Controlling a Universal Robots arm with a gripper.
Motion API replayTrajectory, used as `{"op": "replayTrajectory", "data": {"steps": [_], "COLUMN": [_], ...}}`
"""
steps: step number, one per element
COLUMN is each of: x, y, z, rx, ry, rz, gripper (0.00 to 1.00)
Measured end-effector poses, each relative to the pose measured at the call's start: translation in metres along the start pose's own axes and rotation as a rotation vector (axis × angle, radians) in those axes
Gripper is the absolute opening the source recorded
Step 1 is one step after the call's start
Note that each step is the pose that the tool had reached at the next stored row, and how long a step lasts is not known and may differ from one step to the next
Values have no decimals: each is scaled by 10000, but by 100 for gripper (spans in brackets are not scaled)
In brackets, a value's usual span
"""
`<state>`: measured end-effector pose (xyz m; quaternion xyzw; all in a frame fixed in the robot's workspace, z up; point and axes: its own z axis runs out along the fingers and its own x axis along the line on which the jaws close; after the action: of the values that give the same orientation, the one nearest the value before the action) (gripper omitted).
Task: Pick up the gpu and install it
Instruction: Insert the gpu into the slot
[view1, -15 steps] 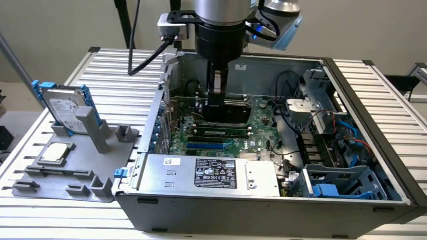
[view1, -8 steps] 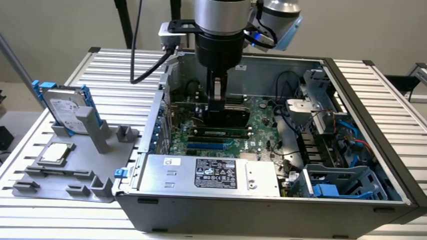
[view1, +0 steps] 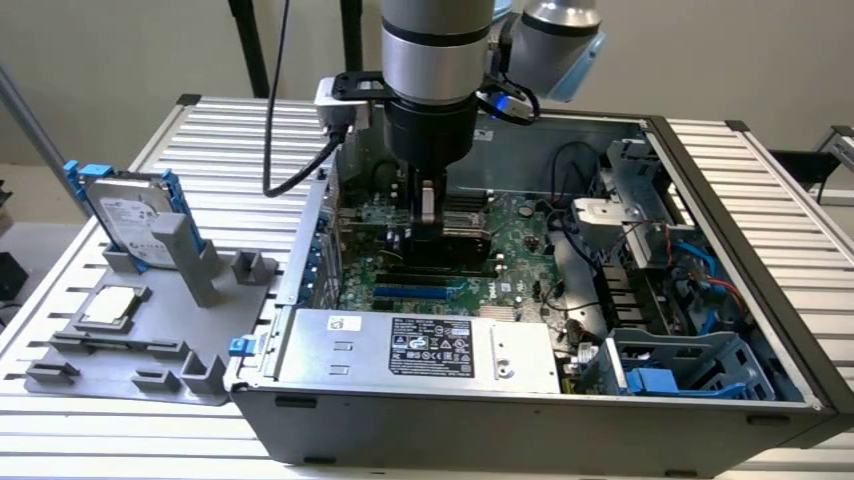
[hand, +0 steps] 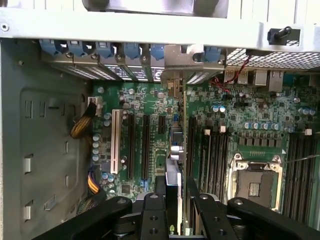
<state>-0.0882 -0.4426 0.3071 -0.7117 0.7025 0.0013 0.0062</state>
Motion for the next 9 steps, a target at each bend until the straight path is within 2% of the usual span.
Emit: {"op": "replayTrajectory", "data": {"steps": [9], "x": [-21], "y": [37], "z": [162], "rx": [3], "ry": [-7], "rz": [280], "gripper": [27]}}
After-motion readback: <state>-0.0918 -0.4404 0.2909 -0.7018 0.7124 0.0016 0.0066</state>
